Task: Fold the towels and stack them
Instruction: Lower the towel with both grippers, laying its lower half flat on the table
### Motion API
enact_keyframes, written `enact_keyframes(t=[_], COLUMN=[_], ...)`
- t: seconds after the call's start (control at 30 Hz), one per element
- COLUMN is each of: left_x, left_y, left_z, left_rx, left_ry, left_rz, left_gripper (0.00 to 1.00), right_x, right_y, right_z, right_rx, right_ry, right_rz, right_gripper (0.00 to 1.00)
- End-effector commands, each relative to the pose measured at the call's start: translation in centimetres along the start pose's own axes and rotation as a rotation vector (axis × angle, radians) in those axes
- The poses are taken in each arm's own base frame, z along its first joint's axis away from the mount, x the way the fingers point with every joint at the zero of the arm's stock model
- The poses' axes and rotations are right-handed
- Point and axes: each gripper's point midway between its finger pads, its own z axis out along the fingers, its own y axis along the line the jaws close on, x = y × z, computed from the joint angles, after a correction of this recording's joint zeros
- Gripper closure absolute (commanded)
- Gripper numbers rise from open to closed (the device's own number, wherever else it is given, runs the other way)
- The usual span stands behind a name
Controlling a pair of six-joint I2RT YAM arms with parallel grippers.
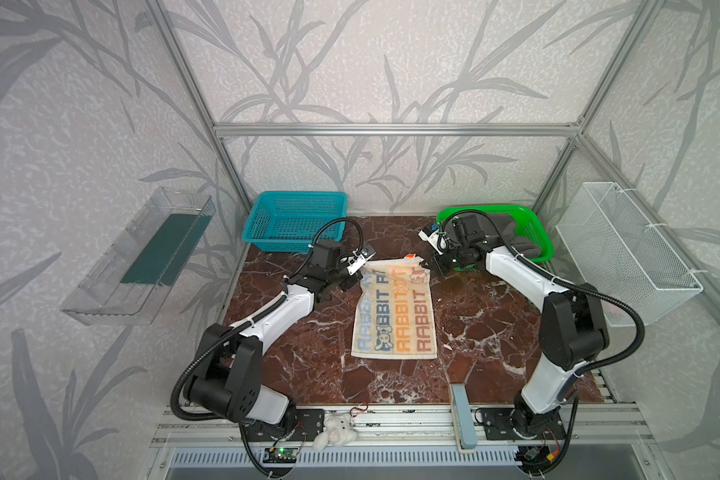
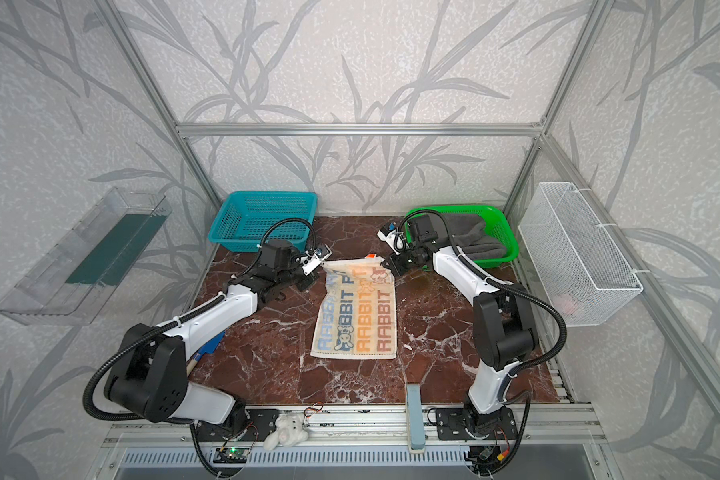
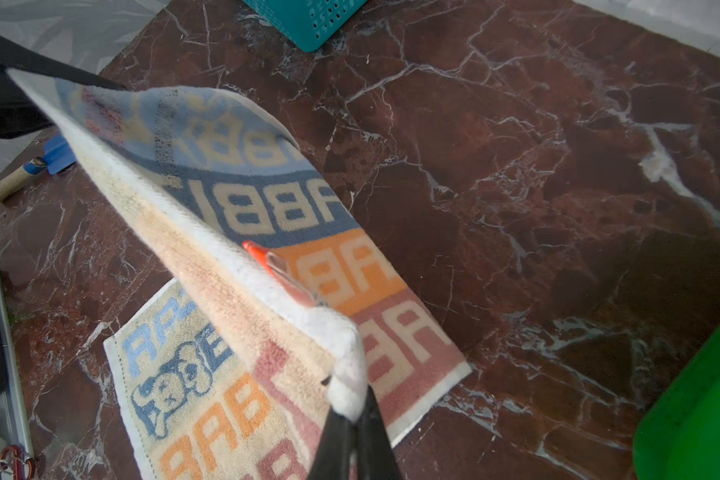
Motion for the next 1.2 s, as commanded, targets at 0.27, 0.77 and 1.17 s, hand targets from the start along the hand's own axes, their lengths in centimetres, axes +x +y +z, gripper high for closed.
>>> enact_keyframes(t=[0.27, 0.77, 1.17], left_x=[-11.5, -5.0, -9.7], left_y=[5.1, 3.6, 8.4], left_z=[-13.7, -11.9, -9.2], left_rx=[-0.197, -0.321, -0.374], left_ry=[-0.244, -0.014, -0.085], left_rz=[0.135, 0.260, 0.274], left_gripper=[1.00, 1.00, 1.00], right_x=[-4.8, -6.0, -11.5], right_y=[4.9, 1.7, 0.1], right_z=[-8.8, -11.7, -12.6], right_rx=[0.000, 0.207, 0.214], right_ry=[-0.220, -0.215, -0.294], right_rz=[-0.227, -0.140, -0.120], right_gripper=[1.00, 1.00, 1.00])
